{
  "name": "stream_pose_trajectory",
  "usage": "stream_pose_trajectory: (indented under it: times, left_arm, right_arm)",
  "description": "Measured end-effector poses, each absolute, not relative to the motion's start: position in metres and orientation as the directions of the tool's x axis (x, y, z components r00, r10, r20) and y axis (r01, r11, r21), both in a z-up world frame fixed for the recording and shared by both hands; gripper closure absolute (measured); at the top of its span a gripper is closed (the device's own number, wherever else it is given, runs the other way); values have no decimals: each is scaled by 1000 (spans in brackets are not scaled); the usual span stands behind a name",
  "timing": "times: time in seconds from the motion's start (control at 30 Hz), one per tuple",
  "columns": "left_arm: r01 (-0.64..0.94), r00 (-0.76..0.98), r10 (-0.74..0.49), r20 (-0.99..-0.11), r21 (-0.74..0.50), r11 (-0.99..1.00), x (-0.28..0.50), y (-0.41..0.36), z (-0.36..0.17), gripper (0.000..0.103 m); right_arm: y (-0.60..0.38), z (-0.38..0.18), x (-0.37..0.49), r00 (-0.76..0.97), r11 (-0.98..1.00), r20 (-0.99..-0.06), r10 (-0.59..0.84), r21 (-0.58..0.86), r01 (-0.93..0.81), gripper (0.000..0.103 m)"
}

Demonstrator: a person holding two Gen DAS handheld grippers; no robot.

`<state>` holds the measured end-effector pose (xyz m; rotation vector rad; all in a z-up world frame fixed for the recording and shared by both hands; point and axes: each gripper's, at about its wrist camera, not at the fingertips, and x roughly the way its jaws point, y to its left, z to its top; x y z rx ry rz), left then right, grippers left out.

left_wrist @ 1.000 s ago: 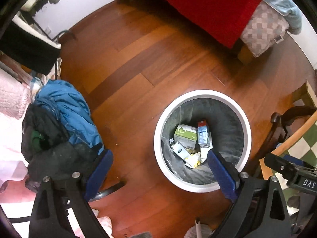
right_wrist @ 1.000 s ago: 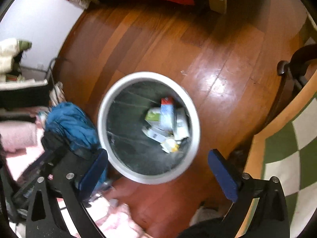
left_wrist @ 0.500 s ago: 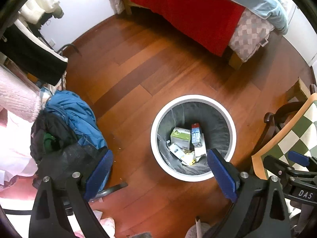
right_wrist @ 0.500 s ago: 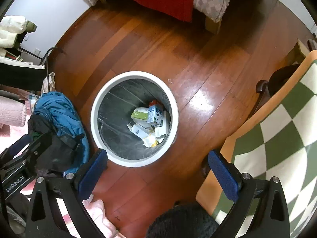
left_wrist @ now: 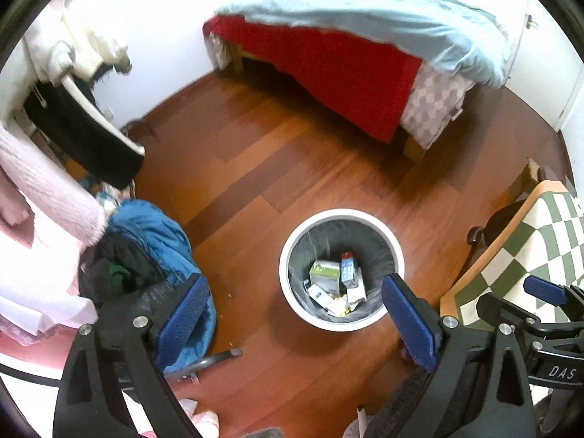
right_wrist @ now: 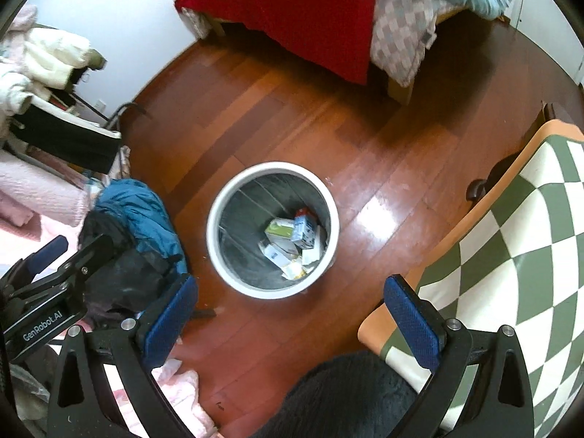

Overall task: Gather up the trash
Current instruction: 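Grasp the clear plastic lid with the left tool while the right tool grasps the yellow box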

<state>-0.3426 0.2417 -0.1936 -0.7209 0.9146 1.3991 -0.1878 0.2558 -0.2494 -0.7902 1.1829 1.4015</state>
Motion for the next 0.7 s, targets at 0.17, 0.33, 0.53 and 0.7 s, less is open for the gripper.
stream_pose_trajectory:
  times: [0.17, 0.33, 0.53, 0.7]
  left_arm:
    - [-991, -45, 536, -843, 105, 83, -327, 226, -164, 6]
    - [-983, 16, 571, -820, 92, 160, -285, 213, -142, 6]
    - [-945, 127, 536, -835, 63, 321, -191, 201, -154, 0]
    - [-870, 212, 413, -886, 22, 493, -73, 183, -197, 0]
  right_arm:
    - [230, -211, -182, -234, 70, -898, 371, 279, -958, 0]
    - [196, -168, -152, -274, 104, -847, 455, 356, -929, 0]
    - [140, -140, -66, -208, 256, -818, 536, 393, -883, 0]
    - [74, -149, 51, -47, 493, -852, 522, 346, -798, 0]
